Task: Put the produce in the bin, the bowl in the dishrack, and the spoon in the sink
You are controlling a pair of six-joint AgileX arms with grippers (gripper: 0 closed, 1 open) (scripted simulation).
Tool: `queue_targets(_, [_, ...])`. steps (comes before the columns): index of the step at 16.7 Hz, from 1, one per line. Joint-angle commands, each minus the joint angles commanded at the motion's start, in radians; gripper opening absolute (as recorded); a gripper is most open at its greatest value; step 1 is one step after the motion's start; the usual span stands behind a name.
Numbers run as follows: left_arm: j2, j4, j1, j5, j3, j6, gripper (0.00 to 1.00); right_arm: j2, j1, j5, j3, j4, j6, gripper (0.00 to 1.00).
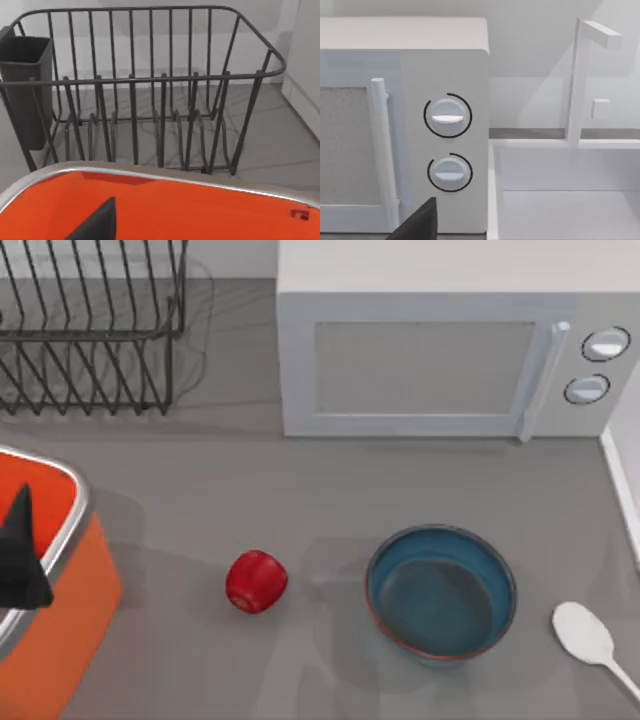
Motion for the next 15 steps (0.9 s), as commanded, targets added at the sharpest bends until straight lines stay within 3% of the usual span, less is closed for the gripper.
queue_targets(15, [1.371,-0.740,-0.397,0.034,0.986,-0.037,1.00,0.000,0.000,0.000,0.000,0.000,0.000,1.00])
